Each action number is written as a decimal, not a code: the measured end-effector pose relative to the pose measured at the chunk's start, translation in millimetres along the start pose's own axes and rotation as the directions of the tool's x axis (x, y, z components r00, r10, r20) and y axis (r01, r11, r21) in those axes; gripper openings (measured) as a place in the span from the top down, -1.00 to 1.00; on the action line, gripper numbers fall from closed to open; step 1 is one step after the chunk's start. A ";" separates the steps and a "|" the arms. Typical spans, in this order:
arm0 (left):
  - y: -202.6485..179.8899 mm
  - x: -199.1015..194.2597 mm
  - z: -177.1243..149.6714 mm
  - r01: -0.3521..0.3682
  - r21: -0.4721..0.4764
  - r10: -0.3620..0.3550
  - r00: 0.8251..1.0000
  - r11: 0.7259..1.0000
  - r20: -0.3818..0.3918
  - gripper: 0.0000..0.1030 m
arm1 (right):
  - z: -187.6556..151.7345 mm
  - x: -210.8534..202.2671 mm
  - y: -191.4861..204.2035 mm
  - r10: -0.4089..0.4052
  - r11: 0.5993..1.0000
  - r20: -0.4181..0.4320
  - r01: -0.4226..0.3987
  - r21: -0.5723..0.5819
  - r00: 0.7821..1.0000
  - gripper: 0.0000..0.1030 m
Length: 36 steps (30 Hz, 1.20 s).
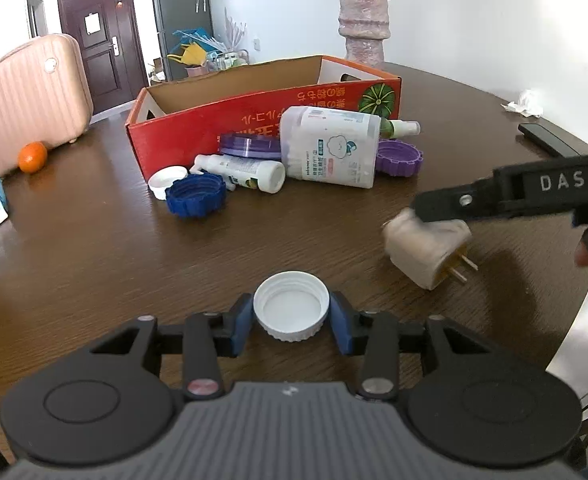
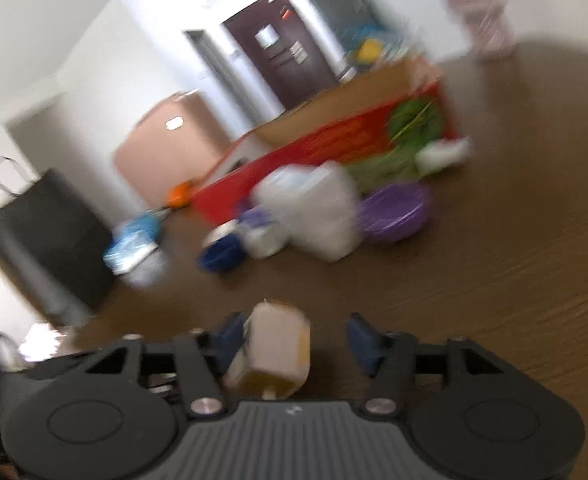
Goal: Organize rigid objects
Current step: 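Grasp the white bottle cap with the left tool while the right tool grasps the white plug, then lower the white cap and plug into the box and open both tools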
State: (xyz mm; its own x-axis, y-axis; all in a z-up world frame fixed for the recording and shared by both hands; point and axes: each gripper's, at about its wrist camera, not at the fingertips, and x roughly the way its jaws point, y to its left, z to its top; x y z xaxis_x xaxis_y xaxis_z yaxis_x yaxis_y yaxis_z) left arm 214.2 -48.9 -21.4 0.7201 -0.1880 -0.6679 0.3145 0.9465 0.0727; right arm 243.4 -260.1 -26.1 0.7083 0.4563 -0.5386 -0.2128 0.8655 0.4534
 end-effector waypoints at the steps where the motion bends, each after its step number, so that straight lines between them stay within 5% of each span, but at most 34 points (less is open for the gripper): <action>1: 0.1 0.0 0.2 -0.001 0.000 0.001 1.000 1.000 0.000 0.13 | 0.2 -2.8 0.8 -0.056 0.998 0.014 0.057 -0.039 0.998 -0.14; 3: -0.4 0.4 0.6 0.002 0.002 -0.002 1.000 1.000 0.001 0.10 | -0.9 -9.8 5.2 -0.111 0.989 0.043 0.114 -0.093 0.993 -0.14; 15: 5.5 1.9 0.6 0.017 -0.022 -0.017 1.000 1.000 -0.001 -0.08 | -17.0 3.1 53.9 -0.154 0.937 0.007 0.148 -0.315 0.988 -0.17; 18: 6.5 1.1 0.4 0.023 -0.024 -0.023 1.000 0.999 0.010 0.21 | -21.2 7.4 55.9 -0.201 0.923 0.007 0.192 -0.335 0.980 -0.40; 20: 5.6 -3.8 0.2 0.030 -0.011 -0.030 0.999 0.999 0.026 0.21 | -23.8 10.2 55.7 -0.218 0.913 0.007 0.207 -0.351 0.976 0.27; 36: 24.1 -20.0 27.2 0.026 -0.047 -0.022 0.996 0.999 0.092 0.21 | -4.0 -22.2 50.7 -0.186 0.916 0.100 0.210 -0.341 0.977 0.27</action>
State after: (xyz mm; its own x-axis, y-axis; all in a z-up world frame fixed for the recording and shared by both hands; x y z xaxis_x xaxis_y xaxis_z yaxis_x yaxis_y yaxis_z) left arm 224.2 -29.5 13.9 0.7668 -0.2318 -0.5985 0.3037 0.9526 0.0201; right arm 214.2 -225.5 6.0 0.7993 0.2640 -0.5398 -0.2762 0.9592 0.0601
